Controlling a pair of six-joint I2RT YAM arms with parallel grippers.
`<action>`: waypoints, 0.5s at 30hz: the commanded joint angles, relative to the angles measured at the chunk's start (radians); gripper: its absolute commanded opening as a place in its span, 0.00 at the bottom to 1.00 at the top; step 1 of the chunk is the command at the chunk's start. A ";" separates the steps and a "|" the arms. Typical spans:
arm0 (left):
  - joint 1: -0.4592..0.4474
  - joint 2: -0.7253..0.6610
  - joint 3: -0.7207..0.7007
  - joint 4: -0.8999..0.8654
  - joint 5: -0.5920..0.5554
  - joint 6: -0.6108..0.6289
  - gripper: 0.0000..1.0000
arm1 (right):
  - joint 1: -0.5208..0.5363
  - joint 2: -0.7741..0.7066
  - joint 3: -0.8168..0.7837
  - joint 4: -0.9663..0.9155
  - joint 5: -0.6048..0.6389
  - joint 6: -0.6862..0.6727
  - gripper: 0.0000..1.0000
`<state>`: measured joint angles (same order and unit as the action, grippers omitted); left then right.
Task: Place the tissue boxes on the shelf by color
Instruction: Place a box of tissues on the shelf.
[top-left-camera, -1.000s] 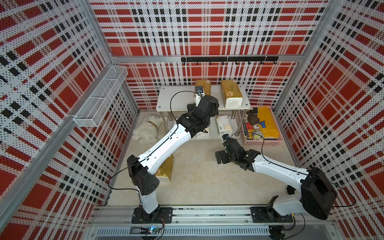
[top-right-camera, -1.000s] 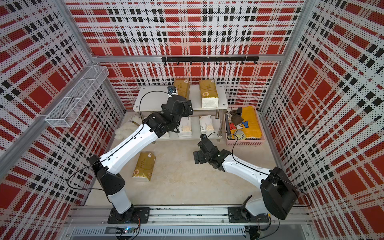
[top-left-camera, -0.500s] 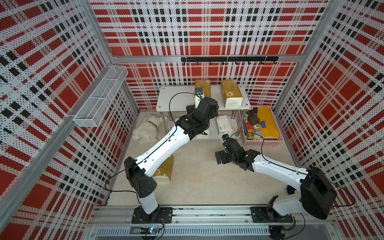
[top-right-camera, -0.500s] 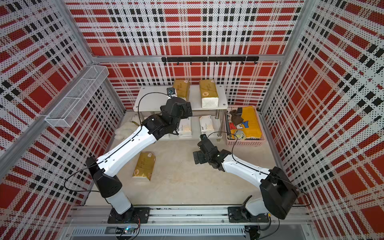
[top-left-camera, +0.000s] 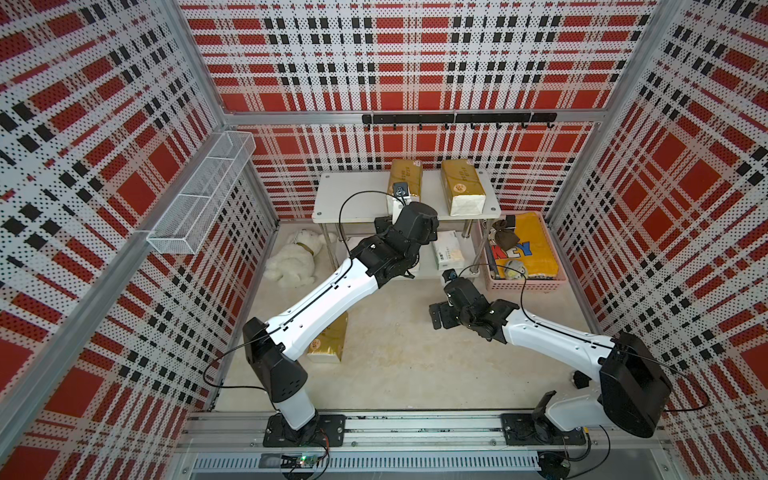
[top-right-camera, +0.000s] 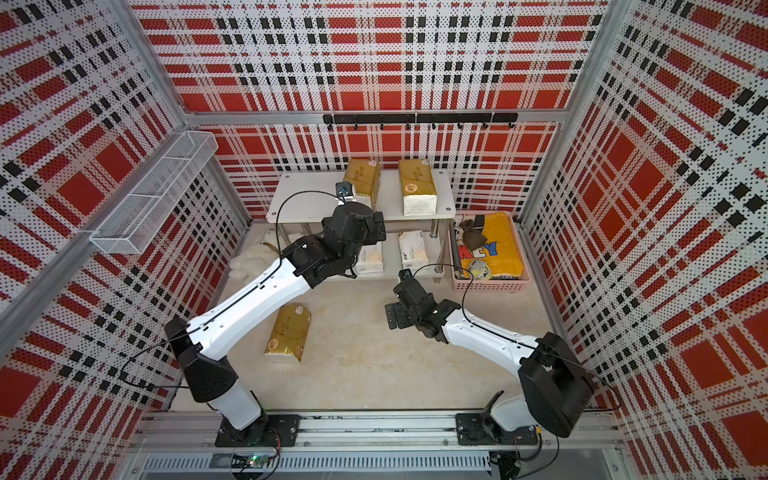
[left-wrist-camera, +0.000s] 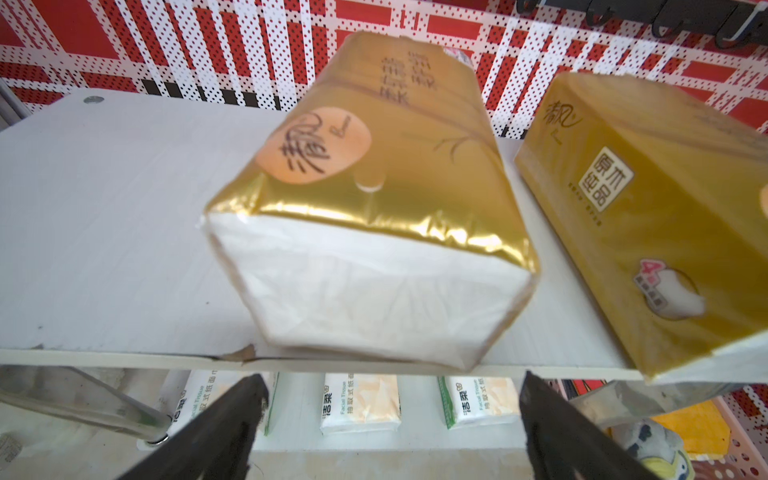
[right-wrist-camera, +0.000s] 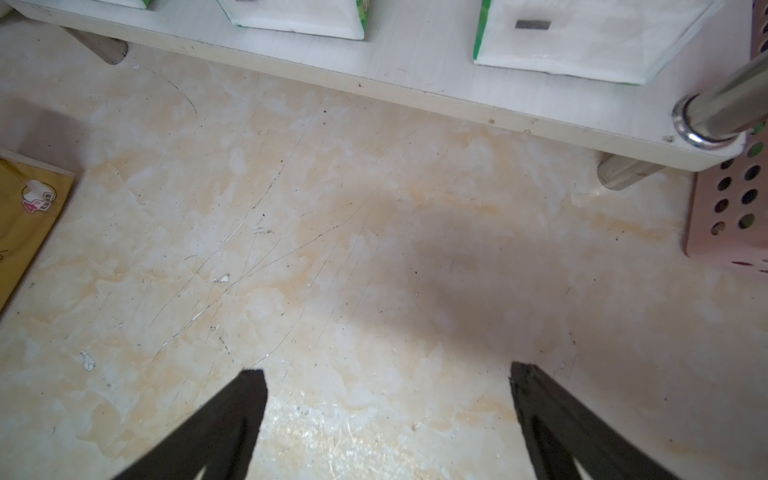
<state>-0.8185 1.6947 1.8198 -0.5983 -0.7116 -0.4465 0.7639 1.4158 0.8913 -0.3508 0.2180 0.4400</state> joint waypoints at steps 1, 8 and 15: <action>-0.007 -0.043 -0.017 0.012 -0.006 -0.007 0.99 | 0.011 0.014 0.032 -0.002 0.014 0.006 1.00; -0.020 -0.079 -0.056 0.018 -0.008 -0.016 0.99 | 0.018 0.024 0.052 -0.011 0.020 0.003 1.00; -0.076 -0.159 -0.173 0.020 0.035 -0.019 0.99 | 0.020 0.010 0.049 -0.024 0.042 0.007 1.00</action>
<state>-0.8726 1.5806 1.6894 -0.5888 -0.7010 -0.4561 0.7769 1.4292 0.9249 -0.3553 0.2333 0.4397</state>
